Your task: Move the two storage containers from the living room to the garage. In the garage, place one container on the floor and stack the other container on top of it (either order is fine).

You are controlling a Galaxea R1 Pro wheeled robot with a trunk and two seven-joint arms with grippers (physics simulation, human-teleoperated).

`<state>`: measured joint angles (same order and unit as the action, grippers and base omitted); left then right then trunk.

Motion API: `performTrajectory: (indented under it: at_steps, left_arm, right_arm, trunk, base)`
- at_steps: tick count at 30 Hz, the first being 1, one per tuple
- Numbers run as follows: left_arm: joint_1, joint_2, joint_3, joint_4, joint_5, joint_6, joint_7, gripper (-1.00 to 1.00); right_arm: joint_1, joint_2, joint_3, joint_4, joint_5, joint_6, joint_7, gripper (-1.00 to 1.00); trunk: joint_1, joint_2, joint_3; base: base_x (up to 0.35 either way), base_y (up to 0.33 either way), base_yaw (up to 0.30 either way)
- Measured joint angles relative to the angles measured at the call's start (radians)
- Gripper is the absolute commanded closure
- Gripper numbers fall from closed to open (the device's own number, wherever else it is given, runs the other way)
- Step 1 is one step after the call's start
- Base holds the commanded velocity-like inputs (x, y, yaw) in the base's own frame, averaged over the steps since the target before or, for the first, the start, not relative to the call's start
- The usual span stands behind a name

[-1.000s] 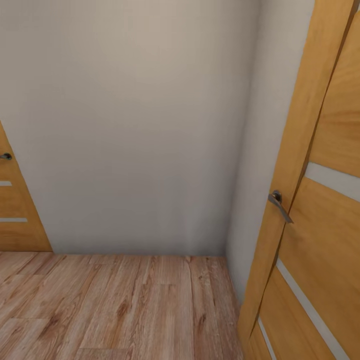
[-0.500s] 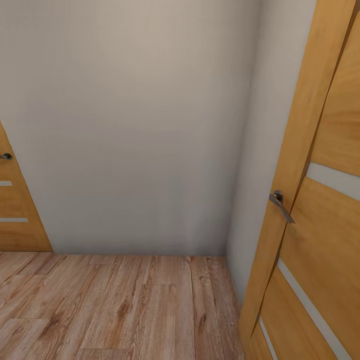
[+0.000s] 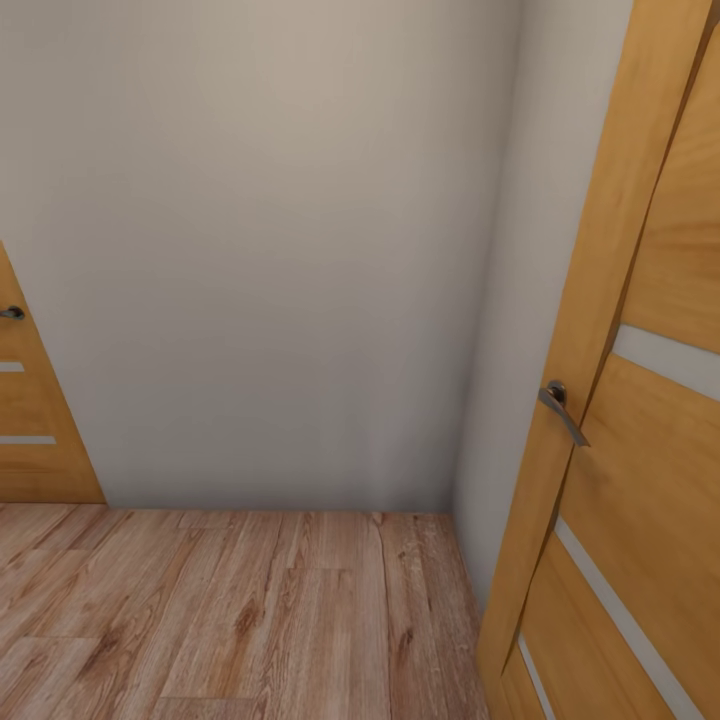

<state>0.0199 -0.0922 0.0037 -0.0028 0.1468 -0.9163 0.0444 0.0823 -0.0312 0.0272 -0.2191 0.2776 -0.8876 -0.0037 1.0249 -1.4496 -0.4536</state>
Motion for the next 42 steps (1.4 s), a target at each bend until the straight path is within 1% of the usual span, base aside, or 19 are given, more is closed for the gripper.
performTrajectory:
  at_steps: [2, 6, 8, 13, 19, 28, 42]
  left_arm:
    - [0.0, -0.01, 0.0, 0.0, 0.001, 0.0, 0.0, -1.0]
    - [0.0, -0.011, 0.001, 0.0, 0.002, 0.0, -0.001, -1.0]
    - [0.0, -0.004, 0.002, 0.0, 0.006, 0.0, -0.003, -1.0]
    - [0.0, -0.003, 0.001, 0.0, 0.006, 0.0, -0.004, -1.0]
    - [0.0, -0.002, 0.001, 0.0, 0.006, 0.0, -0.004, -1.0]
    - [0.0, -0.002, 0.001, 0.0, 0.006, 0.0, -0.003, -1.0]
    - [0.0, -0.002, 0.001, 0.0, 0.006, 0.0, -0.004, -1.0]
  right_arm:
    - [0.0, 0.004, -0.001, 0.0, 0.0, 0.0, 0.0, -1.0]
    - [-0.003, 0.007, 0.001, 0.001, 0.0, 0.0, 0.001, -1.0]
    - [-0.01, 0.008, 0.003, 0.001, 0.001, 0.0, 0.001, -1.0]
    - [-0.012, 0.009, 0.005, 0.001, 0.001, 0.0, 0.001, -1.0]
    - [-0.013, 0.009, 0.005, 0.002, 0.001, 0.0, 0.001, -1.0]
    - [-0.014, 0.009, 0.005, 0.002, 0.001, 0.0, 0.001, -1.0]
    - [-0.014, 0.009, 0.005, 0.002, 0.001, 0.001, 0.0, -1.0]
  trunk:
    - [0.0, 0.0, 0.0]
    - [0.0, 0.0, 0.0]
    - [0.0, 0.0, 0.0]
    - [0.0, 0.0, 0.0]
    - [0.0, 0.0, 0.0]
    - [0.0, 0.0, 0.0]
    - [0.0, 0.0, 0.0]
  base:
    - [0.0, 0.0, 0.0]
    - [0.0, 0.0, 0.0]
    - [0.0, 0.0, 0.0]
    - [0.0, 0.0, 0.0]
    - [0.034, 0.0, 0.0]
    - [0.18, 0.0, 0.0]
    - [0.011, 0.0, 0.0]
